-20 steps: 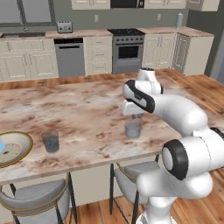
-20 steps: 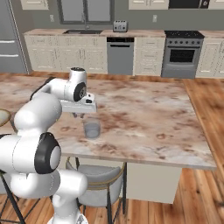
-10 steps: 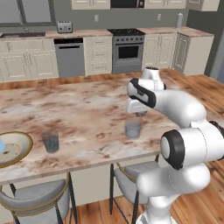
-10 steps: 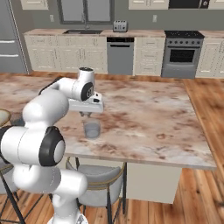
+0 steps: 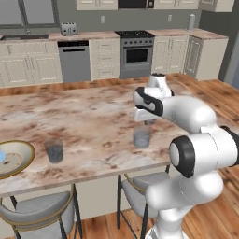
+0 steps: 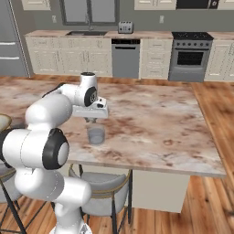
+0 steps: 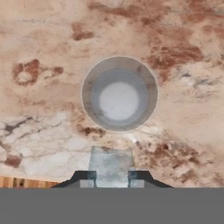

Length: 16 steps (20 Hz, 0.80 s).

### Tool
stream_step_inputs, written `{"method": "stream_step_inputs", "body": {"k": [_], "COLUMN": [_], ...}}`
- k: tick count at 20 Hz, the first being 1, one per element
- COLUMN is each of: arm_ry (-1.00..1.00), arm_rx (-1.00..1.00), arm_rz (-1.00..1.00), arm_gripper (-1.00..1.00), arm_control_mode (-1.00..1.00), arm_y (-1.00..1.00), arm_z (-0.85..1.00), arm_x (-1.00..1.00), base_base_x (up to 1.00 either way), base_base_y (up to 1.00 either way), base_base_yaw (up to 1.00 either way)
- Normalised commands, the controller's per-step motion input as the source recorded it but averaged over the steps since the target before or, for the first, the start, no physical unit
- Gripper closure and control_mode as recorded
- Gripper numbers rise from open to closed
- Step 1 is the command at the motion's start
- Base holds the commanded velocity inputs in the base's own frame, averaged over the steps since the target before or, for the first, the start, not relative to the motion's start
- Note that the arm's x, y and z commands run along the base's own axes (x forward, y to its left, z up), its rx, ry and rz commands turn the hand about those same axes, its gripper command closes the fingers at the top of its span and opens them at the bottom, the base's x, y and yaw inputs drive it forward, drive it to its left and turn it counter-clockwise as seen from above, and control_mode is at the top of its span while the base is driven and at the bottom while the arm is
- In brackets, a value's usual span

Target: There are four ice cubes in the ice bowl. Place two ice cubes in each glass of water.

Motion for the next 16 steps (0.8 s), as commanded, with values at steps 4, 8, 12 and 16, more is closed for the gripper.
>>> {"method": "stream_step_inputs", "body": {"k": [4, 8, 12, 16], "arm_ry": [-0.1, -0.11, -0.11, -0.06], "arm_rx": [-0.07, 0.0, 0.0, 0.0], "arm_rz": [-0.09, -0.12, -0.13, -0.14], "arm_gripper": [1.0, 1.0, 1.0, 1.0], "arm_control_mode": [-1.0, -1.0, -1.0, -1.0], "arm_y": [0.01, 0.05, 0.03, 0.01], "arm_z": [0.0, -0.01, 0.0, 0.0], "arm_x": [0.0, 0.06, 0.15, 0.07], "base_base_x": [0.0, 0.0, 0.0, 0.0], "base_base_y": [0.0, 0.0, 0.0, 0.0], "base_base_yaw": [0.0, 0.0, 0.0, 0.0]}}
